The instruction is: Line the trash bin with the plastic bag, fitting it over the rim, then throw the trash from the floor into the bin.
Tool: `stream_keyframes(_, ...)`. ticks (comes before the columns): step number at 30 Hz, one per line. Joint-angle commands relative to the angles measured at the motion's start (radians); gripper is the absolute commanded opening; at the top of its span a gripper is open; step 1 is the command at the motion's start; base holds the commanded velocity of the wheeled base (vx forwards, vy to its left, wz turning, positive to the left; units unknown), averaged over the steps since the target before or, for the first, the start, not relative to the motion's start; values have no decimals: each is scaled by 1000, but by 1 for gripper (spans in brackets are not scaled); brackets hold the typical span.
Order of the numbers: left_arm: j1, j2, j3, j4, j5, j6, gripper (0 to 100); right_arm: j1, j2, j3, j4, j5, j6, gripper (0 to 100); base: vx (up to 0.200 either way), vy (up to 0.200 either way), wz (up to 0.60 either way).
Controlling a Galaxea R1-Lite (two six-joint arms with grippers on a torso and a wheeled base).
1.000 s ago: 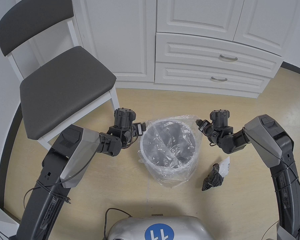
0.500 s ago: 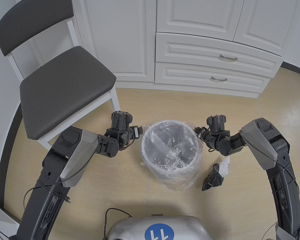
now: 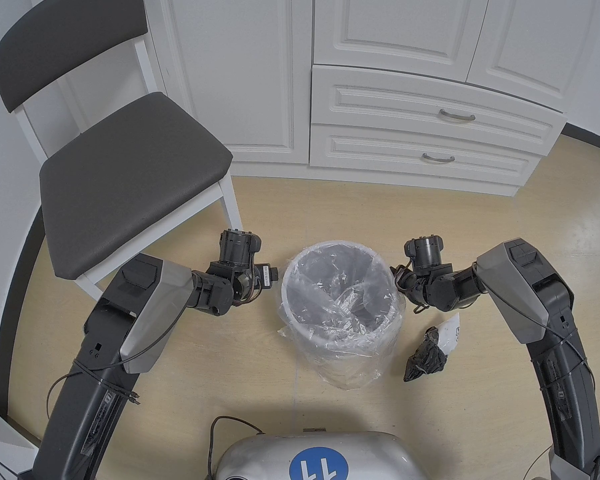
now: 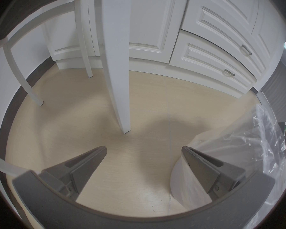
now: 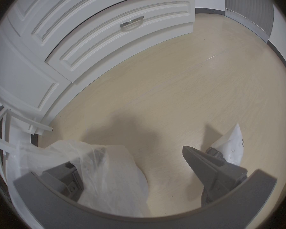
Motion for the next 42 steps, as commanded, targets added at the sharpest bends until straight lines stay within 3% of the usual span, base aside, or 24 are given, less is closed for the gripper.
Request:
stream_keyframes(1,-1,19,0,-10,3,2,100,7,34,-6,0,-5,-5,100,0,0,0)
stream_keyframes(9,-3,30,0,-56,10,27,100,9,62,-31,-3,-62,-33,100,0,0,0)
stream_keyframes(17,-9,-82,23,-40,42,9,100,-4,-136,118,0,-62,-51,100,0,0,0)
stream_keyframes(23,-1,-249,212,-39,-10,21,100,-11,-334,281,3,-62,-191,100,0,0,0)
stream_keyframes(28,12,-287,235,6,-17,27,100,-5,-475,374,3,-62,-229,100,0,0,0)
stream_keyframes(34,15,-321,244,18,-18,27,100,73,-563,463,-3,-60,-234,100,0,0,0)
stream_keyframes(42,-1,-398,319,10,-18,28,100,237,-535,515,-11,-80,-223,100,0,0,0)
